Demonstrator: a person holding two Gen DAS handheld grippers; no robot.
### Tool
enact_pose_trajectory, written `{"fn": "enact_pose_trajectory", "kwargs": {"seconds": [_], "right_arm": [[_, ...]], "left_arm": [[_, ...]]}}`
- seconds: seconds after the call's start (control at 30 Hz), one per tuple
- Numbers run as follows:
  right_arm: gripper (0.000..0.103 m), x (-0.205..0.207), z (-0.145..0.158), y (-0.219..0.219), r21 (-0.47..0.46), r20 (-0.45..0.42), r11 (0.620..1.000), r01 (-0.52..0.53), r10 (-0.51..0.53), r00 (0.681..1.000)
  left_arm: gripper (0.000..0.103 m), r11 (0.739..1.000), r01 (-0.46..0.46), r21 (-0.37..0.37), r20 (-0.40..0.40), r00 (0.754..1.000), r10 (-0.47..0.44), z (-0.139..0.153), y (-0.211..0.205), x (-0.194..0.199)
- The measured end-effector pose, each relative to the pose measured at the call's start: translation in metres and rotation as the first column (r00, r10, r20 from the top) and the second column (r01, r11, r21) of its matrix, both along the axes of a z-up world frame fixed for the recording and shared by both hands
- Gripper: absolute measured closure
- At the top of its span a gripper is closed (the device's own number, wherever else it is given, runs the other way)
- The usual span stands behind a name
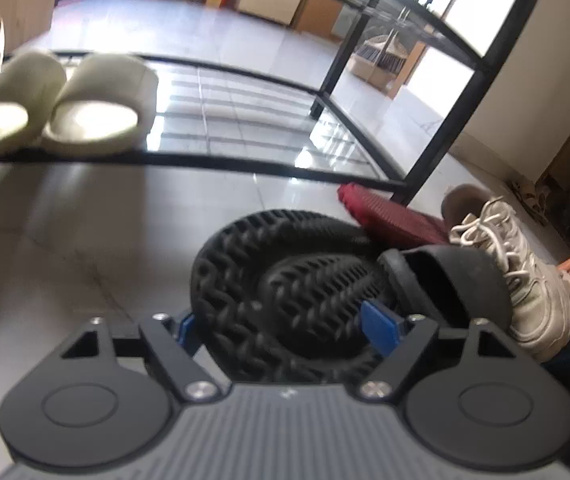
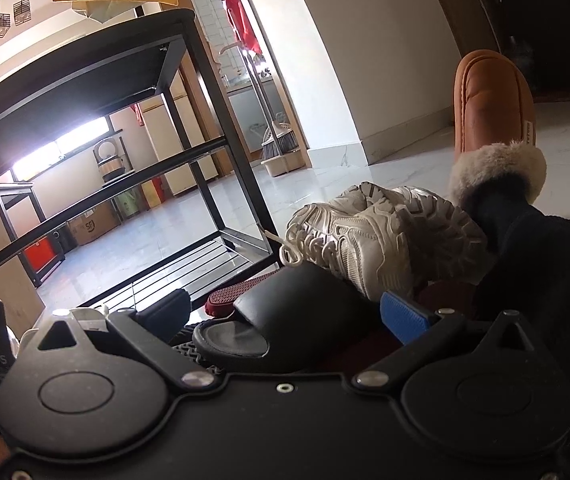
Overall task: Organize scattered shoes
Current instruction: 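Reach the left tool into the shoe pile and grasp a black slide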
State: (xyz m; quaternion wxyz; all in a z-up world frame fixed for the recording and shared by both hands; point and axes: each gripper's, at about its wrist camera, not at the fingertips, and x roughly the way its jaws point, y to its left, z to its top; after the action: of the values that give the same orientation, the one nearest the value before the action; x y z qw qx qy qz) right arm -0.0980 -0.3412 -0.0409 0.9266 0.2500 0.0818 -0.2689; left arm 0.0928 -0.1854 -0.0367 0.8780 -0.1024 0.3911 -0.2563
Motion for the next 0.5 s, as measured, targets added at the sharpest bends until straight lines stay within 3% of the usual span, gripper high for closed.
{"fn": "enact_pose_trajectory", "kwargs": {"seconds": [0.07,0.3,0.33,0.5], "right_arm": [[0.0,0.0,0.0,-0.002,0.002,0.001,1.0,0.004,-0.004,1.0],[0.0,0.0,0.001,0.0,0.004,0.003,1.0,0.007,-0.007,1.0],[0.0,-0.001,0.001,0.001,-0.001,0.003,1.0,0.008,-0.008,1.0],[0.0,0.0,0.0,-0.001,0.011,-0.001,1.0,0.022,-0.022,1.0]], "left_arm": [[0.048,1.0,0.0,-0.026,0.002,1.0,0.0,0.004,0.005,0.0],[0.055,0.997,0.031,-0.064,0.029,0.999,-0.029,0.016,0.014,-0.004],[0.062,0.996,0.025,-0.082,0.036,0.999,-0.022,0.019,0.016,-0.006],[0.064,0.994,0.062,-0.089,0.053,0.997,-0.058,0.028,0.017,-0.012]]}}
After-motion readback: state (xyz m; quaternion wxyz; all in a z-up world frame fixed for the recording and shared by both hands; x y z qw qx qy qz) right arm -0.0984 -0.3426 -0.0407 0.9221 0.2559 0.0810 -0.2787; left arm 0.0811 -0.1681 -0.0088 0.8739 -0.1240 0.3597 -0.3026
